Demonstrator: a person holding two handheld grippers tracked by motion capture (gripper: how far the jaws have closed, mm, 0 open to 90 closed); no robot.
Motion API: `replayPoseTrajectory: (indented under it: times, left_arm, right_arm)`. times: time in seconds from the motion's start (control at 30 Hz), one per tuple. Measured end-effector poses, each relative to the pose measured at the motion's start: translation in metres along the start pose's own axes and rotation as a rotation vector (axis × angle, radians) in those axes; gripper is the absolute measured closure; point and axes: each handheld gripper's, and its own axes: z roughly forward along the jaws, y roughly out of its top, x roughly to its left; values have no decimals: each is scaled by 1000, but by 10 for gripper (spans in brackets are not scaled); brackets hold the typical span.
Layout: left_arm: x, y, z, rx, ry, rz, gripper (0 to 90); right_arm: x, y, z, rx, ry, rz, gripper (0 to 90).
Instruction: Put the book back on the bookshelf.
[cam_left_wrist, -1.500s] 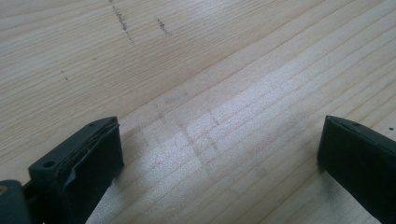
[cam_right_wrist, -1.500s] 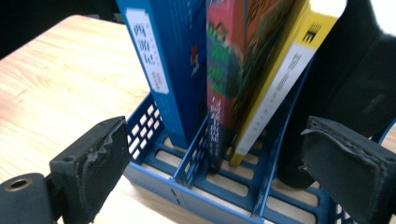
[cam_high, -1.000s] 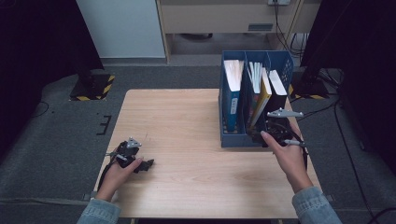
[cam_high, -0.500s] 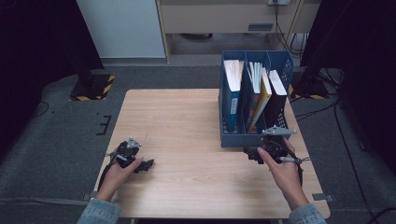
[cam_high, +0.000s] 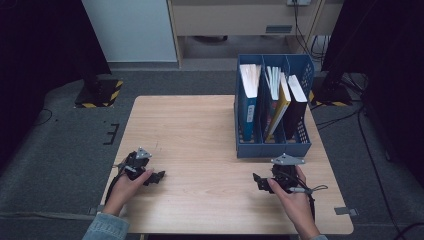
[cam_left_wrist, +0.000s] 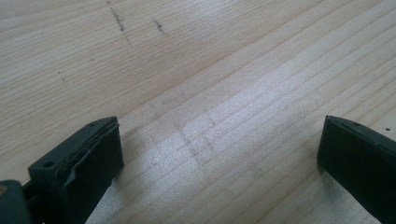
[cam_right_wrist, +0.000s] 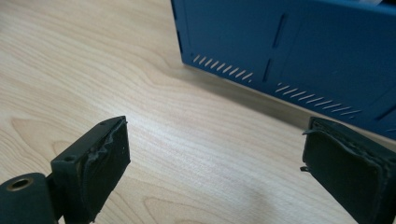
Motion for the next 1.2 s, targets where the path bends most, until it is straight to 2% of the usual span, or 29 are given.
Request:
replayPoseTrajectory:
  times: [0.3, 0.53, 0.73, 1.2]
  left_arm:
    - [0, 0, 0, 2, -1, 3, 0]
    - [0, 0, 0, 1, -1, 1, 0]
    - [0, 0, 0, 2, 0, 2, 0]
    - [-1, 0, 0, 1, -4, -1, 0]
  right_arm:
    - [10, -7, 19, 9, 4, -8, 77]
    - [10, -8, 32, -12, -3, 34, 81]
    - [7, -8, 41, -22, -40, 62, 81]
    - [2, -18, 51, 33, -88, 92, 70]
